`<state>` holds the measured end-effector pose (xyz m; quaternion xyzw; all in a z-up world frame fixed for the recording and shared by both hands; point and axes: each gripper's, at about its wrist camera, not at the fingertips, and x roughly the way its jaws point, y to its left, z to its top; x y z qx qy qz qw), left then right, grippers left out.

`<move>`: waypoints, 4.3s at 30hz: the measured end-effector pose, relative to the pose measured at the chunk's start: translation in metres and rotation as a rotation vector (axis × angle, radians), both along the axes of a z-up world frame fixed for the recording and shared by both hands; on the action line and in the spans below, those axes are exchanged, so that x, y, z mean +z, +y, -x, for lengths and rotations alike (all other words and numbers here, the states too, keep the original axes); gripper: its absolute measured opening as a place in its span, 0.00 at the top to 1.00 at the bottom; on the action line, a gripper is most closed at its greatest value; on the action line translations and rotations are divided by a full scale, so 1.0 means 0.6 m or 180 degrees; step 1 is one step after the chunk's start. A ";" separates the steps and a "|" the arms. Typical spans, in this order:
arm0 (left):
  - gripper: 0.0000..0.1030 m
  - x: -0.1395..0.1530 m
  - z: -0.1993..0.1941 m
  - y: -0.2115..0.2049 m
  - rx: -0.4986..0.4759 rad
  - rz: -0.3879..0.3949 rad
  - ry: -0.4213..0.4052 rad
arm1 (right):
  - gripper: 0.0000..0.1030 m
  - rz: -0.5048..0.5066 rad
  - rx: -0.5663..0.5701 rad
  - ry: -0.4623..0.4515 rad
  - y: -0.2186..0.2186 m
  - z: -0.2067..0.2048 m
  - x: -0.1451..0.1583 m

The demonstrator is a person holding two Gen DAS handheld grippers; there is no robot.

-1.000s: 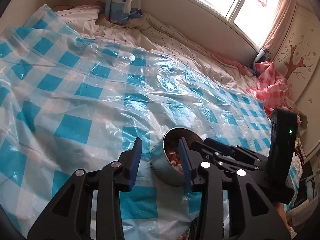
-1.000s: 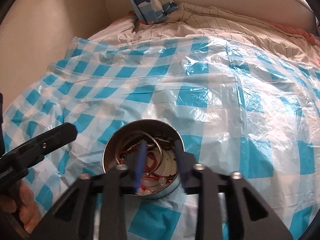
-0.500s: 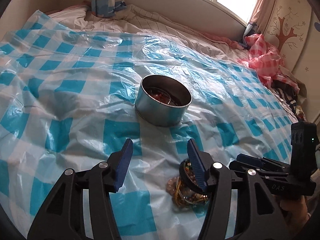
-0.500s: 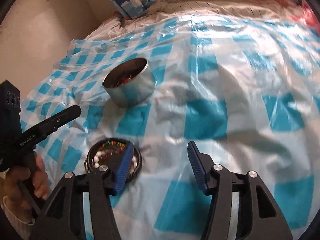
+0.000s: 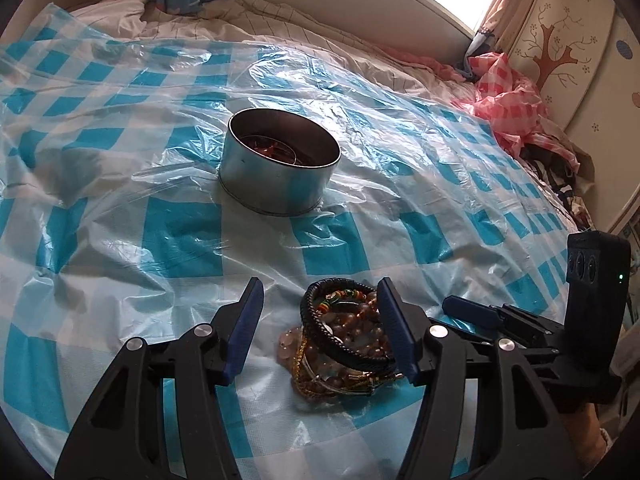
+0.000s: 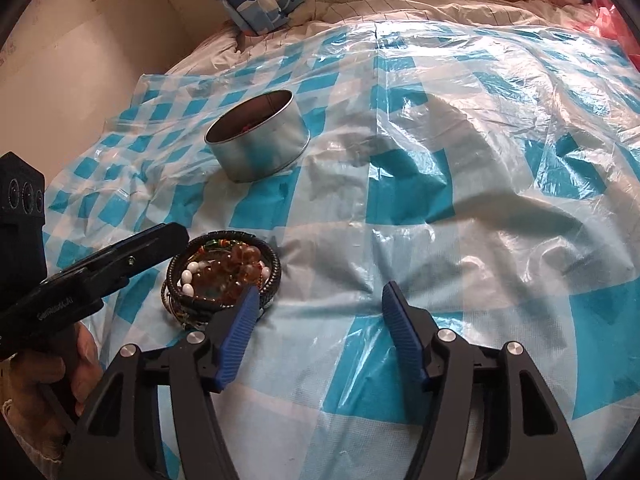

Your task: Organize jewelry

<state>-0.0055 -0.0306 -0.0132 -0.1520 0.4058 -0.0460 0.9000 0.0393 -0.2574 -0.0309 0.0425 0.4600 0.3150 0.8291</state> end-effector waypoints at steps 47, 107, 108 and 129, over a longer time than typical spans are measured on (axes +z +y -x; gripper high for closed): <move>0.90 -0.010 0.001 0.115 0.0649 0.1163 -0.0256 | 0.30 -0.0289 -0.0213 0.0049 -0.014 -0.014 0.003; 0.65 -0.039 -0.042 0.078 0.0683 -0.0166 0.0232 | 0.45 0.0731 -0.0263 -0.0496 0.027 -0.039 0.006; 0.65 -0.039 -0.042 0.077 0.0680 -0.0189 0.0232 | 0.45 0.0758 -0.0258 -0.0480 0.028 -0.039 0.003; 0.91 0.000 -0.030 0.040 0.0482 -0.0512 -0.0030 | 0.88 -0.0532 -0.0038 -0.0446 -0.004 -0.025 0.062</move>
